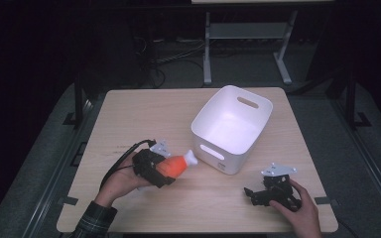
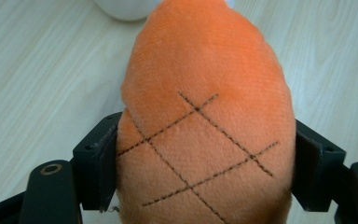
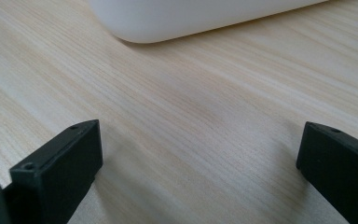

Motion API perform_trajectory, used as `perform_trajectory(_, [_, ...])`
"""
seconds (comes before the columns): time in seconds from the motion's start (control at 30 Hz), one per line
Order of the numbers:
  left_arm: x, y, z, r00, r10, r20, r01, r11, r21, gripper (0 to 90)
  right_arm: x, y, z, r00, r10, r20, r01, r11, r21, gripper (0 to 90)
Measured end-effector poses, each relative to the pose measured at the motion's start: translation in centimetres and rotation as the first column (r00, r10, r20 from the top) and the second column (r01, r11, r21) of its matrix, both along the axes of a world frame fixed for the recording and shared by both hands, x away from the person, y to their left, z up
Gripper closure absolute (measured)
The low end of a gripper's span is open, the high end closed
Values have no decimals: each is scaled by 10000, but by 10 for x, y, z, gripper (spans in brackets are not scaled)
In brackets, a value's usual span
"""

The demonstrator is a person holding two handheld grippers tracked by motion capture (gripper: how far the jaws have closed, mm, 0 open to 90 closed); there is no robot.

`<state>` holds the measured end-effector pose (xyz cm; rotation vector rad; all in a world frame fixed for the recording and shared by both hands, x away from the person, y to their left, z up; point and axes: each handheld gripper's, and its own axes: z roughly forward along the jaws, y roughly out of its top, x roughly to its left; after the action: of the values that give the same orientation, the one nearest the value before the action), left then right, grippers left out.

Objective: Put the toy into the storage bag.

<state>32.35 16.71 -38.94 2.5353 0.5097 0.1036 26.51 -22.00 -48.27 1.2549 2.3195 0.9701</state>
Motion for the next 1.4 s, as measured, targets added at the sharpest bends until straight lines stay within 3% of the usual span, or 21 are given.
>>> perform_trajectory(0.47, [2,3,24,9998,-46,168,57,9975,-705,230,0,0,0,10000,7,-6,-7,10000,9,0])
perform_trajectory(1.27, [14,0,67,9988,-127,465,182,9929,-1179,230,0,0,0,10000,7,22,-7,10000,12,0])
perform_trajectory(1.4, [18,-2,73,9991,13,415,47,9896,-1436,230,0,0,0,10000,24,16,-24,10000,-4,0])
